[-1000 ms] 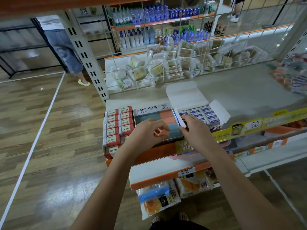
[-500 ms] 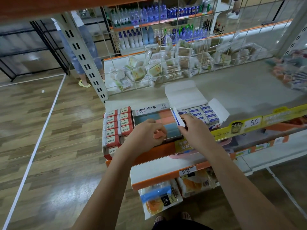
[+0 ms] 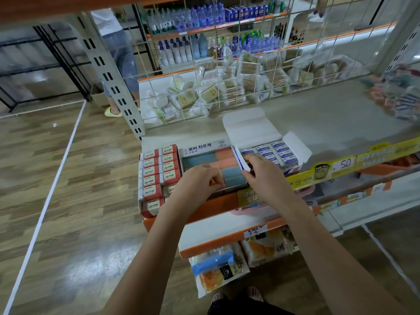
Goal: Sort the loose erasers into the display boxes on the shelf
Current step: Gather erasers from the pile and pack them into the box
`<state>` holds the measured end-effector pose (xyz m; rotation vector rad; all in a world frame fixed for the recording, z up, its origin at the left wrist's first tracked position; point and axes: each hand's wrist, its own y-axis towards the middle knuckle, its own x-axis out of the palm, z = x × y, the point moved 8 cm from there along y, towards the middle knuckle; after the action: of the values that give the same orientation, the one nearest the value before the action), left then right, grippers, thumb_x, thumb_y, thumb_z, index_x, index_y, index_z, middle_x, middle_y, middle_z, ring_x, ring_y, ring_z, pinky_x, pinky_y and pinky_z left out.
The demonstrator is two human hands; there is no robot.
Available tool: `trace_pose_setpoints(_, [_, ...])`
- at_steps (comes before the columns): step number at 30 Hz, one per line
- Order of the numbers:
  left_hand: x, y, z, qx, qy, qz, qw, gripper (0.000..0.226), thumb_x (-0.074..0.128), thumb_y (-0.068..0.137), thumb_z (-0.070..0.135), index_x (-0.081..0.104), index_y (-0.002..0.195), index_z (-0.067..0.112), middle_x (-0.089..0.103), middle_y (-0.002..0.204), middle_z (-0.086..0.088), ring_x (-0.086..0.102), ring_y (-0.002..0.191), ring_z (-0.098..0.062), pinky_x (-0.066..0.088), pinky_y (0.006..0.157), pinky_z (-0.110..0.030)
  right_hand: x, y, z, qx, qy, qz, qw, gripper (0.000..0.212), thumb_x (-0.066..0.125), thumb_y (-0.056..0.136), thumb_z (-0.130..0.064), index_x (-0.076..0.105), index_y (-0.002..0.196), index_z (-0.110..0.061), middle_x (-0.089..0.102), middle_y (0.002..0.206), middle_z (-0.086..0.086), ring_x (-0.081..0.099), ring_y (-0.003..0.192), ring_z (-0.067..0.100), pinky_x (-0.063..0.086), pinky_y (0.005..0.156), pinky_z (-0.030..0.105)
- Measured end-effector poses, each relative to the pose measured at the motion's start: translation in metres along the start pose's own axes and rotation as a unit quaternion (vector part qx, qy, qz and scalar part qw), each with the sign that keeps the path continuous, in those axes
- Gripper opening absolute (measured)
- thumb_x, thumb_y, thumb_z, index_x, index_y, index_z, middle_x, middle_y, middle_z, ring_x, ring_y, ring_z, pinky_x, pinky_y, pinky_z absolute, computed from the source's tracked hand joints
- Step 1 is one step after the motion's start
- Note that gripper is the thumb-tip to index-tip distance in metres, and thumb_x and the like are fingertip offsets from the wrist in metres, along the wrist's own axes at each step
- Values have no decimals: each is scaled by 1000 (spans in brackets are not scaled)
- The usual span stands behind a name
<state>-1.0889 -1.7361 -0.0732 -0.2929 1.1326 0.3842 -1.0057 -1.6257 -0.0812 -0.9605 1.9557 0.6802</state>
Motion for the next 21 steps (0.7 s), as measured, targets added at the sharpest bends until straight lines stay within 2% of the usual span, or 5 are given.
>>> trace_pose_setpoints(3, [0, 5, -2, -4, 14, -10, 1000, 6, 62, 88, 22, 67, 91, 22, 52, 92, 13, 48, 83, -4, 35, 73, -16, -1, -1, -4, 0, -9, -3, 1000, 36, 52, 94, -24, 48, 129, -14, 58, 118, 3, 55, 104, 16, 42, 83, 24])
trace_pose_setpoints(9, [-18, 30, 6, 24, 57, -20, 998, 13, 55, 91, 31, 67, 97, 28, 64, 97, 10, 58, 87, -8, 52, 79, -29, -15, 11, -4, -24, 1, -106, 994, 43, 39, 96, -46, 57, 121, -16, 61, 109, 2, 56, 98, 16, 43, 78, 28])
trace_pose_setpoints(12, [-41, 59, 30, 48, 64, 39, 996, 18, 51, 93, 32, 65, 103, 27, 63, 101, 6, 58, 92, -14, 47, 75, -29, -43, 25, 9, -56, -67, -79, 993, 39, 45, 96, -41, 56, 124, -16, 58, 113, 3, 51, 101, 15, 39, 79, 27])
trace_pose_setpoints(14, [-43, 80, 58, 79, 74, 62, 992, 23, 50, 94, 35, 61, 112, 27, 61, 107, 5, 55, 101, -16, 44, 79, -30, -67, 32, 28, -66, -135, -48, 988, 40, 50, 94, -35, 50, 130, -17, 54, 123, 4, 47, 114, 20, 37, 92, 30])
trace_pose_setpoints(21, [15, 160, 183, 162, 153, 33, 974, 45, 49, 91, 49, 49, 130, 27, 52, 128, -3, 45, 120, -25, 37, 95, -38, -145, 33, 149, 10, -264, -14, 964, 52, 55, 91, -35, 40, 138, -20, 43, 136, 5, 38, 124, 24, 35, 100, 36])
